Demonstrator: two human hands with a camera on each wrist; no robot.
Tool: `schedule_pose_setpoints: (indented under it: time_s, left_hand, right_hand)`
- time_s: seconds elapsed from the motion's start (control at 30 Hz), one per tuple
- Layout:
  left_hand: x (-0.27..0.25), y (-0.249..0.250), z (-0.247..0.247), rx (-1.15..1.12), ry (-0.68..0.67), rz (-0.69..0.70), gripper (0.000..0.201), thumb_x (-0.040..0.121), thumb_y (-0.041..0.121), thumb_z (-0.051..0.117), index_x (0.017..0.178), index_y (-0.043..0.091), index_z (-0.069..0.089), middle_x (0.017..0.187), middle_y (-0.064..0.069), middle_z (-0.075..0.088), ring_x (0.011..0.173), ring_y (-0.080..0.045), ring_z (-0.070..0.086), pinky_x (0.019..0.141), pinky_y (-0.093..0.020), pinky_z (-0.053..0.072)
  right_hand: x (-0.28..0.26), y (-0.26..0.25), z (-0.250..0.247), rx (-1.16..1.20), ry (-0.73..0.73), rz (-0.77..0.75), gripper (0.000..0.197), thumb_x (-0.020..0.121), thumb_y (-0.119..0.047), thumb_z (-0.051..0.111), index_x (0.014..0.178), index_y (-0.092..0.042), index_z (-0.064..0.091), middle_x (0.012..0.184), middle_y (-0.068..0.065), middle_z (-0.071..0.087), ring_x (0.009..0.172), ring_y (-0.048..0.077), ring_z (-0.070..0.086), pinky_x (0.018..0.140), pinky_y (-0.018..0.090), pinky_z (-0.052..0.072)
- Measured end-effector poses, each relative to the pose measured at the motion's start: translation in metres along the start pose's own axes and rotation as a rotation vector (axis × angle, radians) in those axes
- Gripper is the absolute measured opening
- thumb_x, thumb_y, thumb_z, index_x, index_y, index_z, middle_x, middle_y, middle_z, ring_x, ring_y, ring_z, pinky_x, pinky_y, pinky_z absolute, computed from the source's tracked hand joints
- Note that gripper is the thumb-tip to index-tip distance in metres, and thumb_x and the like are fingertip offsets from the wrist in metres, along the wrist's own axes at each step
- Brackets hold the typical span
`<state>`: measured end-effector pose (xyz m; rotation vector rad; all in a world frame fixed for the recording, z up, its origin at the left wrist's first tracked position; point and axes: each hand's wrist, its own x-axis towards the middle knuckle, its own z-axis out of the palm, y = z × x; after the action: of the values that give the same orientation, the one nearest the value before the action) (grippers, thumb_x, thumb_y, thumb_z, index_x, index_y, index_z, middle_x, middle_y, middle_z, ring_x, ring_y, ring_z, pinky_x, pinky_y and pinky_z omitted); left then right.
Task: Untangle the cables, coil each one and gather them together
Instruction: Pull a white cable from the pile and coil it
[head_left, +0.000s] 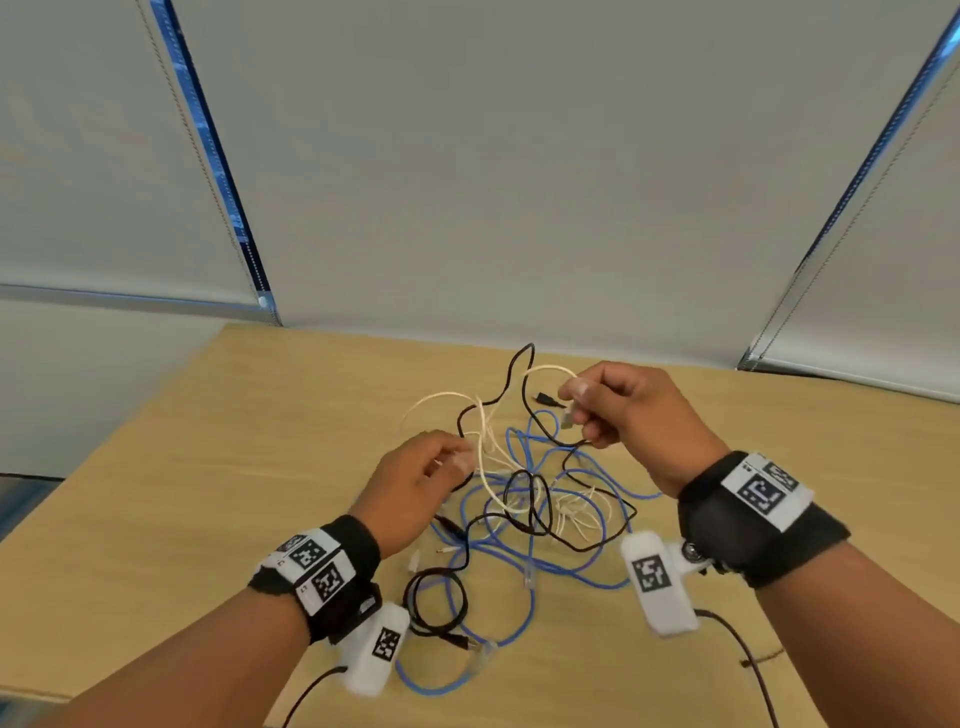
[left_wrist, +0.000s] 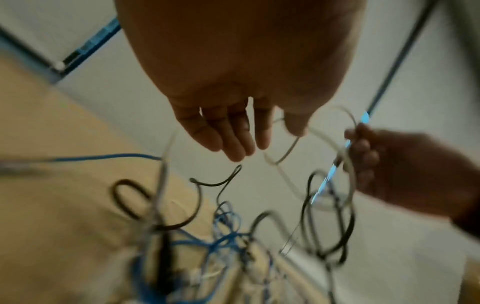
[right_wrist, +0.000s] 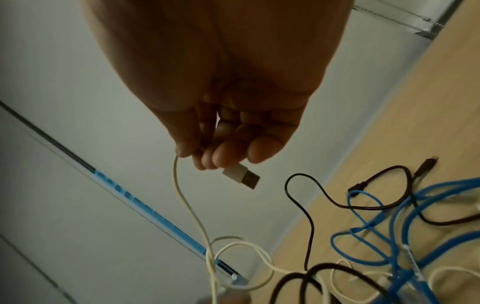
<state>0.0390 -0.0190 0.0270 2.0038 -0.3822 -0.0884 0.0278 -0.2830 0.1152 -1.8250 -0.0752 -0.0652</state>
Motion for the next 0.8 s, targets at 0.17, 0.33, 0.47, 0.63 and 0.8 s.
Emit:
schedule_pose_setpoints:
  time_s: [0.17, 0.33, 0.47, 0.63, 0.8]
  left_hand:
    - [0.016, 0.034, 0.017, -0.289, -0.102, -0.008, 0.016, 0.094, 0.024, 0.069, 0.082, 0.013, 0.069, 0.076, 0.01, 0.069, 0.073, -0.001, 0.066, 0.07, -0.014, 0.047]
    - [0.027, 0.028, 0.01, -0.168, 0.008, -0.068, 0.022, 0.098, 0.017, 0.061, 0.083, 0.002, 0.065, 0.082, -0.008, 0.074, 0.073, -0.012, 0.064, 0.071, -0.022, 0.045]
    - [0.032, 0.029, 0.004, -0.182, 0.072, -0.05, 0.024, 0.102, 0.015, 0.053, 0.091, 0.009, 0.074, 0.089, 0.005, 0.077, 0.078, -0.001, 0.067, 0.069, -0.01, 0.046]
    - [0.039, 0.041, 0.01, -0.099, 0.06, 0.0, 0.028, 0.102, 0.017, 0.052, 0.085, 0.01, 0.072, 0.094, 0.014, 0.075, 0.089, 0.004, 0.066, 0.078, -0.022, 0.05]
    - [0.035, 0.055, 0.019, -0.211, 0.033, 0.081, 0.027, 0.102, 0.022, 0.049, 0.099, 0.019, 0.075, 0.077, 0.004, 0.073, 0.081, -0.009, 0.068, 0.085, -0.026, 0.05]
  right_hand:
    - [-0.001, -0.011, 0.01, 0.048, 0.017, -0.044, 0.02, 0.097, -0.017, 0.061, 0.083, -0.014, 0.075, 0.068, 0.002, 0.068, 0.057, 0.013, 0.058, 0.053, 0.023, 0.05]
    - [0.006, -0.017, -0.011, 0.199, 0.213, -0.056, 0.026, 0.099, -0.016, 0.057, 0.081, -0.019, 0.075, 0.062, -0.003, 0.059, 0.052, 0.01, 0.052, 0.051, 0.025, 0.048]
    - [0.01, -0.01, -0.031, -0.005, 0.369, -0.013, 0.017, 0.098, -0.016, 0.059, 0.108, -0.021, 0.072, 0.06, -0.005, 0.051, 0.046, 0.003, 0.049, 0.049, 0.024, 0.044]
    - [0.001, -0.016, 0.001, -0.587, 0.156, -0.349, 0.025, 0.094, -0.025, 0.065, 0.117, -0.035, 0.07, 0.096, -0.012, 0.062, 0.08, 0.002, 0.058, 0.078, 0.018, 0.045]
    - [0.001, -0.011, 0.033, -0.771, -0.05, -0.357, 0.019, 0.095, -0.024, 0.065, 0.113, -0.025, 0.068, 0.1, -0.008, 0.066, 0.08, 0.008, 0.056, 0.079, 0.03, 0.049]
